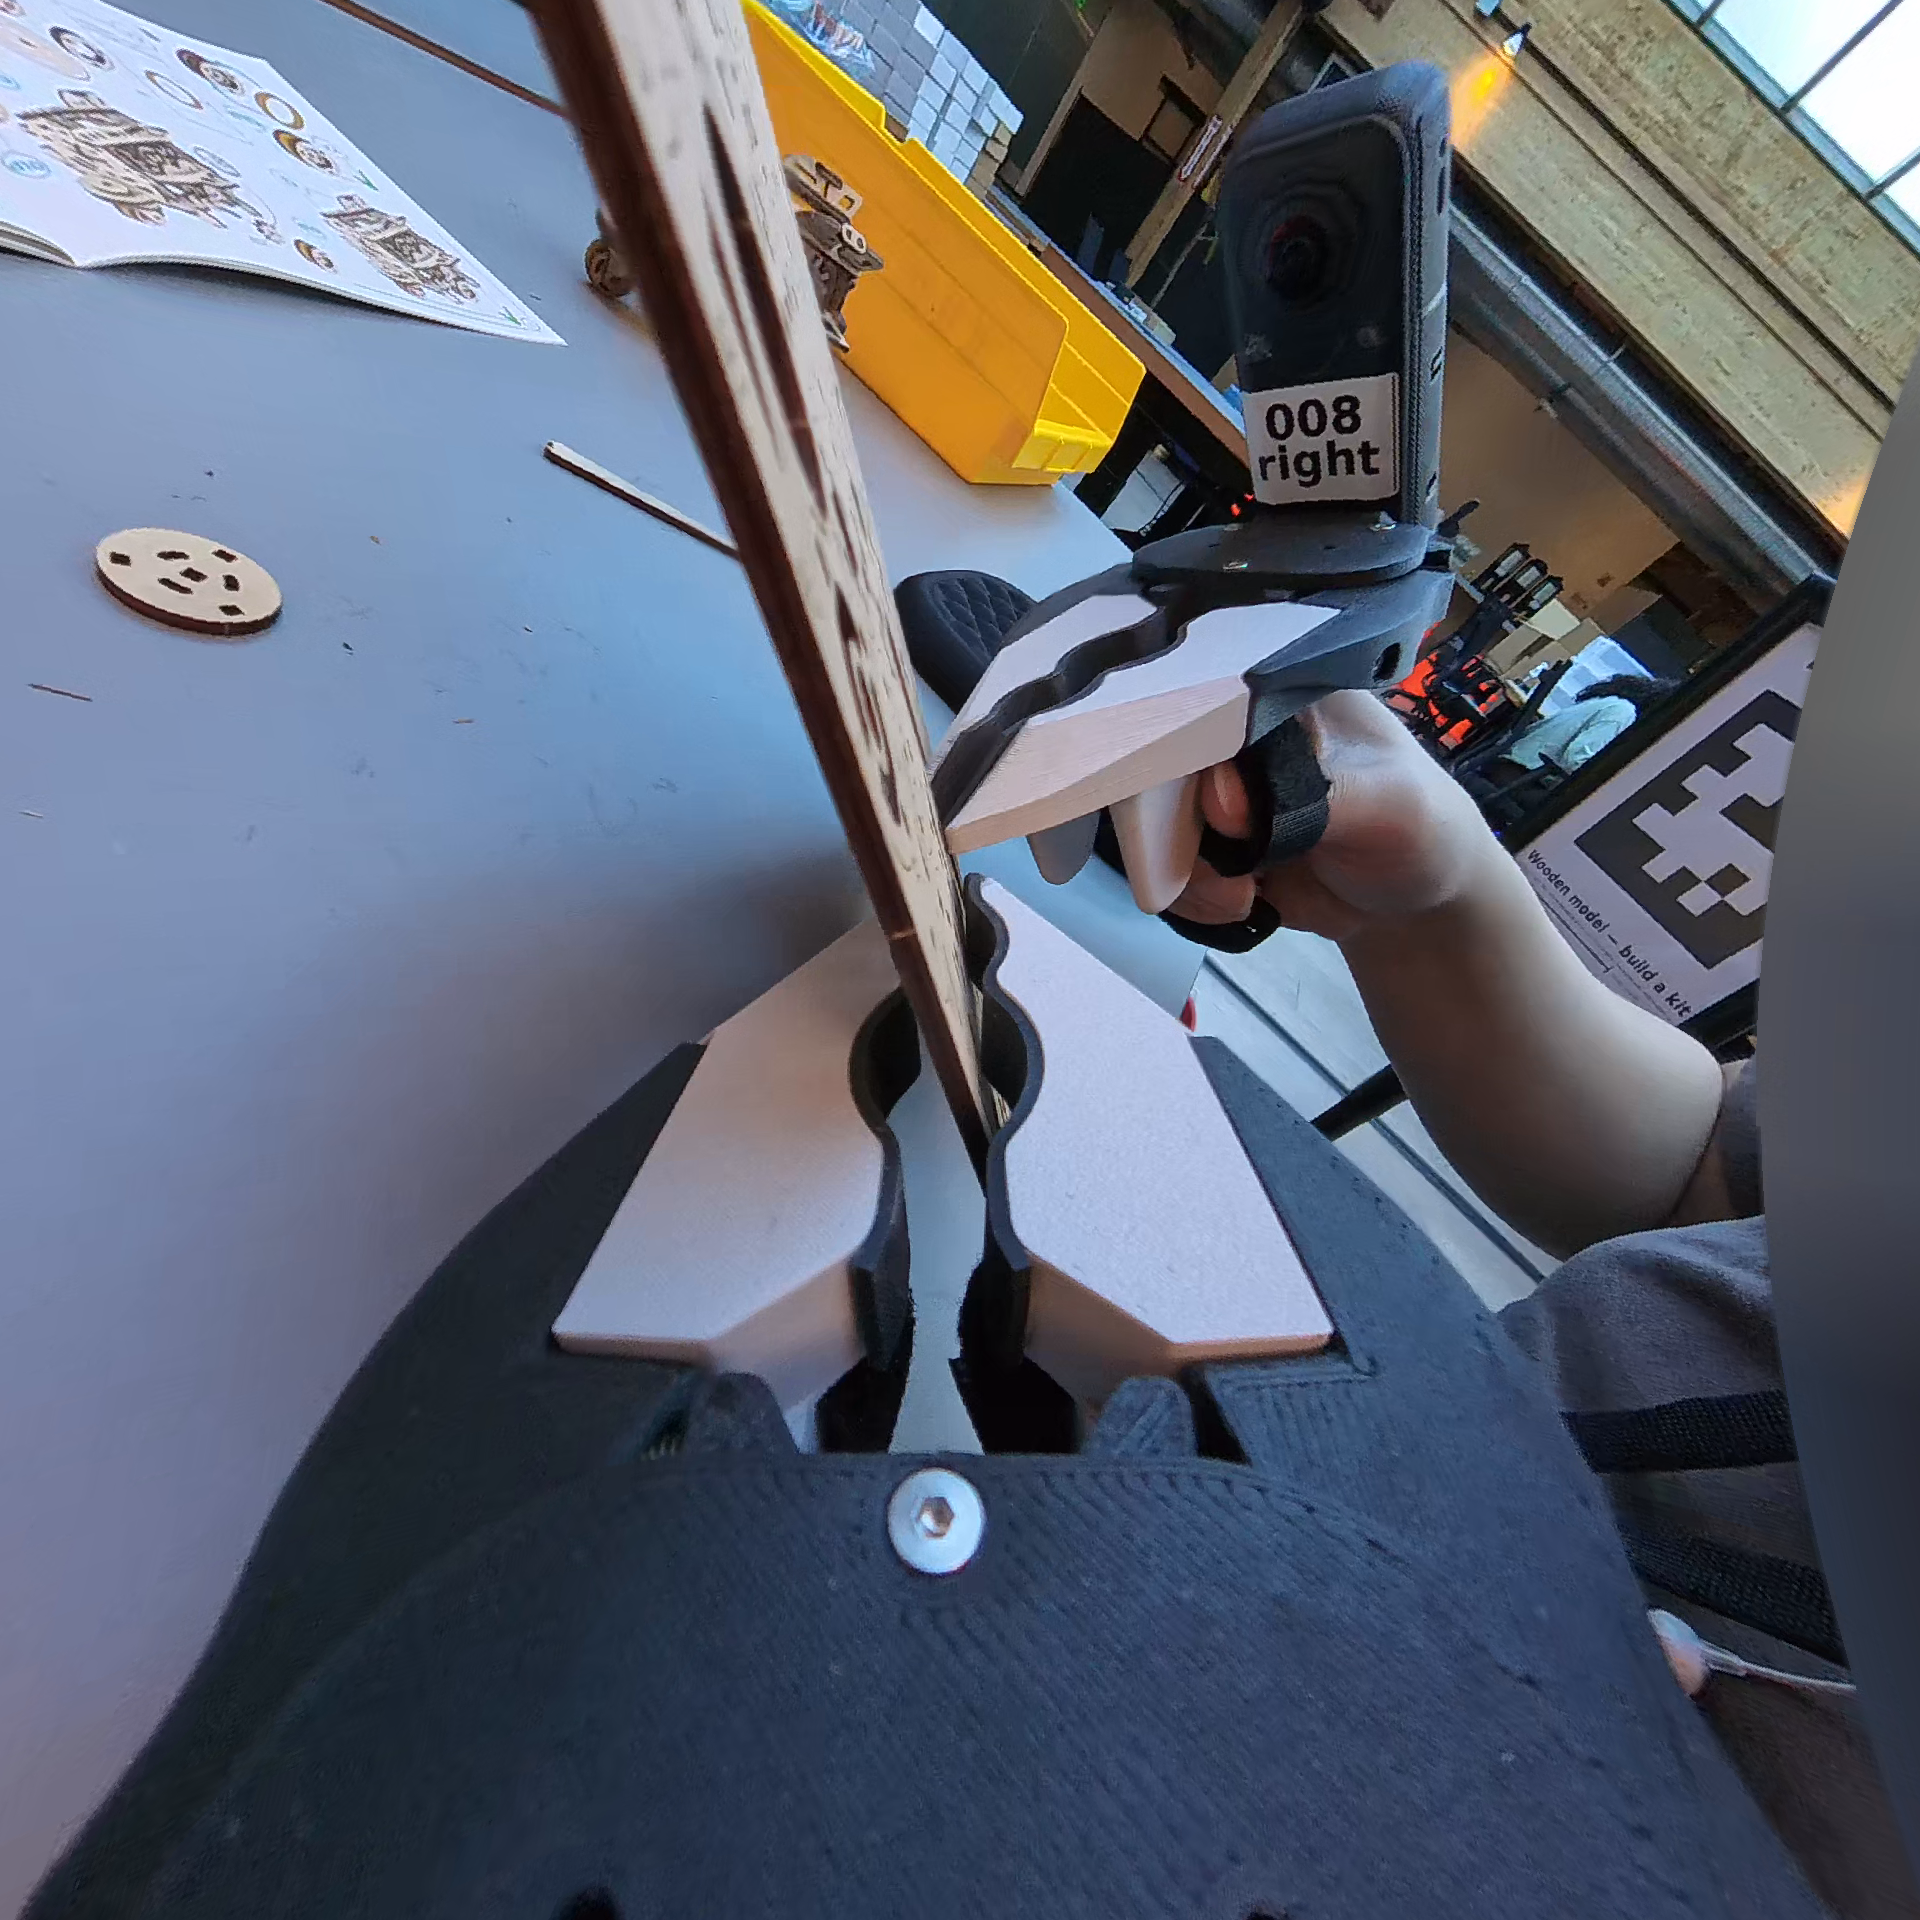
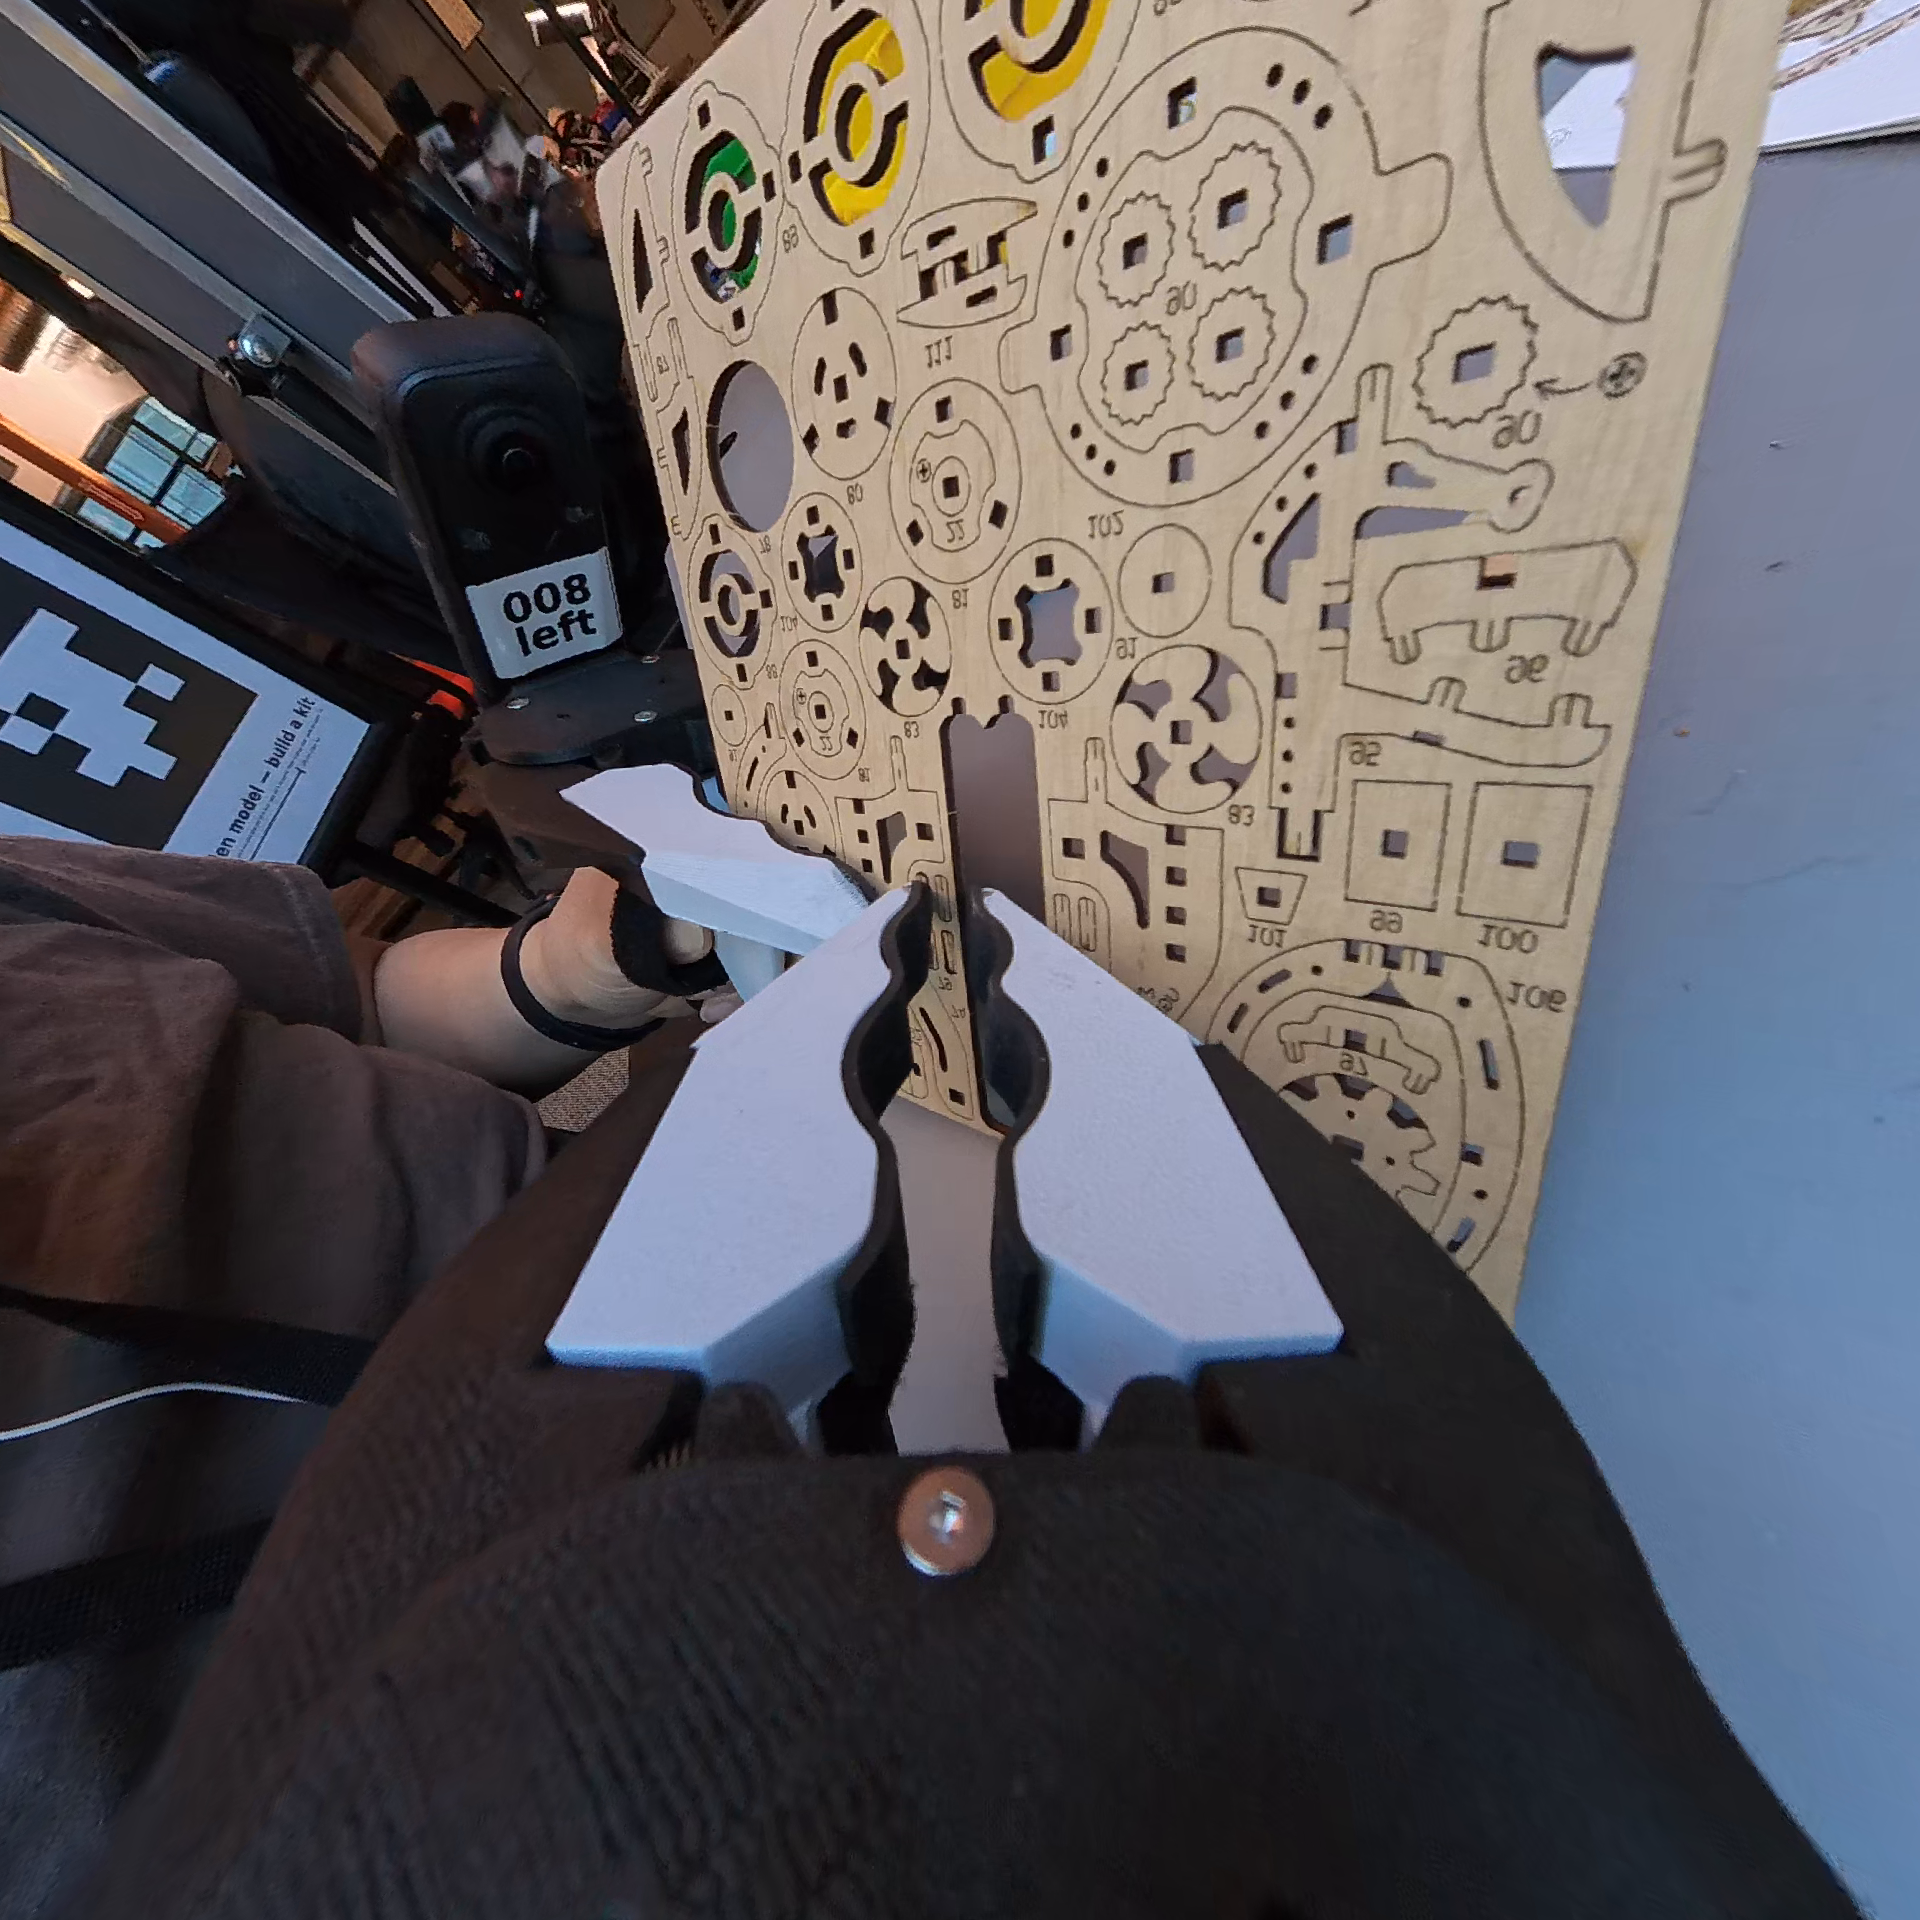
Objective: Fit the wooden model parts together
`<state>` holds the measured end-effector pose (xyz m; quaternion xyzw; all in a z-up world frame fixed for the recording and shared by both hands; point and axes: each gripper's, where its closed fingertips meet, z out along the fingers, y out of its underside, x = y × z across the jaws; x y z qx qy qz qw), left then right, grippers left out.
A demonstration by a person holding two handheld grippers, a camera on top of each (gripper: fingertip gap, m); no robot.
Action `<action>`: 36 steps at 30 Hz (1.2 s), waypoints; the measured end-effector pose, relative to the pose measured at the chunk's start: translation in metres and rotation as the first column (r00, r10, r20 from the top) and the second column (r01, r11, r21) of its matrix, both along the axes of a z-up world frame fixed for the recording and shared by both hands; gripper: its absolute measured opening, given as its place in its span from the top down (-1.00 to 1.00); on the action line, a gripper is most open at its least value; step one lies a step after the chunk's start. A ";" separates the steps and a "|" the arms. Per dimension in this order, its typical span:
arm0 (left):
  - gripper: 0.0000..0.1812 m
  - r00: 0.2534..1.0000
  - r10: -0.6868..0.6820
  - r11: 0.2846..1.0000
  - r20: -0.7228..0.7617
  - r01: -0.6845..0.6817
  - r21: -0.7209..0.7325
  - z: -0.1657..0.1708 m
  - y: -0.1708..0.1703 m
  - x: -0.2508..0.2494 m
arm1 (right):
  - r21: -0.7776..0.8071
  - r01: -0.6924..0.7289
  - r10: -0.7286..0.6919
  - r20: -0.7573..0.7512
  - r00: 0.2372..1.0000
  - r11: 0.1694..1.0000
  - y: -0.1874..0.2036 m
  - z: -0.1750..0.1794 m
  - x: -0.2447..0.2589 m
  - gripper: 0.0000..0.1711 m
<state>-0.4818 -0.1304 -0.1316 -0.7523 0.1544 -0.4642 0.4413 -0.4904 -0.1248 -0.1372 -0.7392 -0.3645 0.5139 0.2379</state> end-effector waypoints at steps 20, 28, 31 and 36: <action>0.99 0.987 0.061 0.998 -0.147 -0.062 -0.003 -0.016 0.002 -0.001 | 0.062 0.094 -0.094 0.002 0.996 0.994 0.001 -0.017 0.000 0.94; 0.99 0.995 0.038 0.999 -0.087 -0.037 0.009 -0.008 0.001 0.000 | 0.076 0.091 -0.083 -0.093 0.992 0.993 0.003 -0.006 0.000 0.94; 0.99 0.999 -0.026 0.998 -0.019 0.025 -0.050 -0.006 0.000 0.004 | -0.031 0.061 -0.064 -0.111 0.992 0.998 0.003 -0.005 0.004 0.95; 0.93 1.000 -0.026 0.999 -0.013 0.025 -0.037 -0.003 0.001 0.004 | 0.048 0.051 -0.048 -0.045 0.998 0.998 0.004 -0.006 0.004 0.96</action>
